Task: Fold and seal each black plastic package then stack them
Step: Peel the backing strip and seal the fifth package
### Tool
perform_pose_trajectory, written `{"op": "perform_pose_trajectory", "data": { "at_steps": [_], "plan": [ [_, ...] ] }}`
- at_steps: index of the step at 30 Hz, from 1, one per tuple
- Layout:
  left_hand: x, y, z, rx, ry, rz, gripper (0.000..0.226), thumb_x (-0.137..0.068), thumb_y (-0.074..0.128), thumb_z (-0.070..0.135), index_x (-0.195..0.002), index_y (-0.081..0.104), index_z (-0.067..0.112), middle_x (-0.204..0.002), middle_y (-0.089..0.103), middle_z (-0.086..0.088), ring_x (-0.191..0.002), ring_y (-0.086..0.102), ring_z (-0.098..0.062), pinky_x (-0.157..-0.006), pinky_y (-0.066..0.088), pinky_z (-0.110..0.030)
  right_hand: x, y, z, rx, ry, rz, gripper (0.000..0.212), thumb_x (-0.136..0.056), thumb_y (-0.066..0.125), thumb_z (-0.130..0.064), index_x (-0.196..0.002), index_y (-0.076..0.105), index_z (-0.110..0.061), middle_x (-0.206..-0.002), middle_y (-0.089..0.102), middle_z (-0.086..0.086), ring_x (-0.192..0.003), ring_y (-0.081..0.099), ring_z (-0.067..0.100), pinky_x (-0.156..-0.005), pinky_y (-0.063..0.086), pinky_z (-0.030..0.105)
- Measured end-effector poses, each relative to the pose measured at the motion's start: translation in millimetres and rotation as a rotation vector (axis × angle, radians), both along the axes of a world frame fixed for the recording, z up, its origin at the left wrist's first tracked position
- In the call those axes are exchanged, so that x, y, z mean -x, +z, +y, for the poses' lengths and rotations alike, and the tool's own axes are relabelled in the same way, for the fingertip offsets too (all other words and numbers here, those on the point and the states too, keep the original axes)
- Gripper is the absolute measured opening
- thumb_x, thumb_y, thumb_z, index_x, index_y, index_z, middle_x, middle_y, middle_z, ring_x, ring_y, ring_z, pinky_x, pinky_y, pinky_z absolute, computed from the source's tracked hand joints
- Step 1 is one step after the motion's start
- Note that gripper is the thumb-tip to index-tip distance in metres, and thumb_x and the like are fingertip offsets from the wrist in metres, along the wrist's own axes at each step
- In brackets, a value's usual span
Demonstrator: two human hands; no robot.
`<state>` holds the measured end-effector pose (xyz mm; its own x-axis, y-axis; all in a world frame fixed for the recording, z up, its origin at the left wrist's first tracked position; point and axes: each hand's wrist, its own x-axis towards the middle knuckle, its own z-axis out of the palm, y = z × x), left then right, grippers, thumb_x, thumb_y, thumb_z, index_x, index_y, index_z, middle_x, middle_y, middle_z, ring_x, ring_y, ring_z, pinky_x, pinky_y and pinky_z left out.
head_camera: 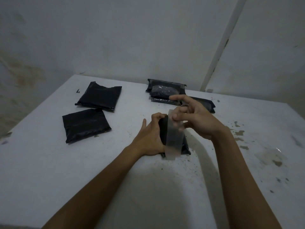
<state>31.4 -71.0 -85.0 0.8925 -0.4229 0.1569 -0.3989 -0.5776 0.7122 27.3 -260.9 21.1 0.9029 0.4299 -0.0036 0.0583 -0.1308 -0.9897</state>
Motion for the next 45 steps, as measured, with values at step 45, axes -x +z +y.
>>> {"op": "perform_pose_trajectory", "data": {
  "at_steps": [45],
  "plan": [
    [-1,-1,-3,-0.017,0.048,-0.010,0.135,-0.055,0.089,0.072,-0.152,0.006,0.027,-0.159,0.036,0.004,-0.145,0.041,-0.024,-0.128,0.000,-0.057,-64,-55,4,0.450,-0.166,-0.322,0.052,-0.086,0.082,-0.013,-0.132,0.061,-0.026,-0.104,0.075,-0.008,-0.080,0.068,0.006,-0.074,0.055,0.018]
  ]
}}
